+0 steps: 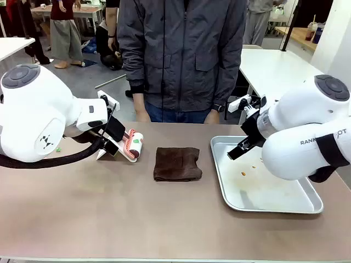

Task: Clean the surface of the table.
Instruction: Hold the Lint Roller with your left hand and the towel with your right hand.

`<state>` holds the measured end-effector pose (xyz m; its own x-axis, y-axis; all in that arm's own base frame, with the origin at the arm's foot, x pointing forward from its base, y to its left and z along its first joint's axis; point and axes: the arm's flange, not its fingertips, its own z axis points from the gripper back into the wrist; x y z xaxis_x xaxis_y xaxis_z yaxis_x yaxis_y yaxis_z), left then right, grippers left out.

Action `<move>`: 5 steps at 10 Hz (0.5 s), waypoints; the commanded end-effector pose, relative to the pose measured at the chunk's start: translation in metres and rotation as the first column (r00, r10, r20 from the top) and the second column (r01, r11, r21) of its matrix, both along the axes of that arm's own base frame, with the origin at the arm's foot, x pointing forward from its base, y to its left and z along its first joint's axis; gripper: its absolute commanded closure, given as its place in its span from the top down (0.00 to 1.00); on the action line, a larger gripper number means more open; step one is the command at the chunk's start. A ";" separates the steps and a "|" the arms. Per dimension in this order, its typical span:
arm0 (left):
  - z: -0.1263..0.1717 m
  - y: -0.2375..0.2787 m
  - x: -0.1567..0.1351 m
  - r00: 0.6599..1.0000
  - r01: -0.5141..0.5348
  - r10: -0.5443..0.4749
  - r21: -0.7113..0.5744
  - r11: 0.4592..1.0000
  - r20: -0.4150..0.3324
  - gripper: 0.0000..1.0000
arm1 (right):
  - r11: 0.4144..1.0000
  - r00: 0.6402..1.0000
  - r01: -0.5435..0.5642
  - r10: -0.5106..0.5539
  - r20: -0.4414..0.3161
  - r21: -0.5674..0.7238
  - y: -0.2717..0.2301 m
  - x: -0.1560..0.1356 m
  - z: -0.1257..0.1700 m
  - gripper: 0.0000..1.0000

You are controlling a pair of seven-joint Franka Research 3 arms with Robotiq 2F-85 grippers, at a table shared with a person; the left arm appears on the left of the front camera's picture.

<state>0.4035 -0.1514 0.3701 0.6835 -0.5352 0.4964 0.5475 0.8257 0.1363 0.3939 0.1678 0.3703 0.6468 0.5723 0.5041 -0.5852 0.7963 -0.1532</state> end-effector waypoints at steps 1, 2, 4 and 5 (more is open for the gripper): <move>0.000 0.000 0.000 1.000 0.000 0.000 0.000 1.000 0.000 1.00 | 1.000 1.000 0.000 0.000 0.000 0.000 0.000 0.000 0.000 1.00; 0.000 0.000 0.000 1.000 0.000 0.000 0.000 1.000 0.000 1.00 | 1.000 1.000 0.000 0.000 0.000 0.000 0.000 0.000 0.000 1.00; 0.000 0.000 0.000 1.000 0.000 0.000 0.000 1.000 0.000 1.00 | 1.000 1.000 0.000 0.000 0.000 0.000 0.000 0.000 0.000 1.00; 0.000 0.000 0.000 1.000 0.000 0.000 0.000 1.000 0.000 1.00 | 1.000 1.000 0.000 0.000 0.000 0.000 0.000 0.000 0.000 1.00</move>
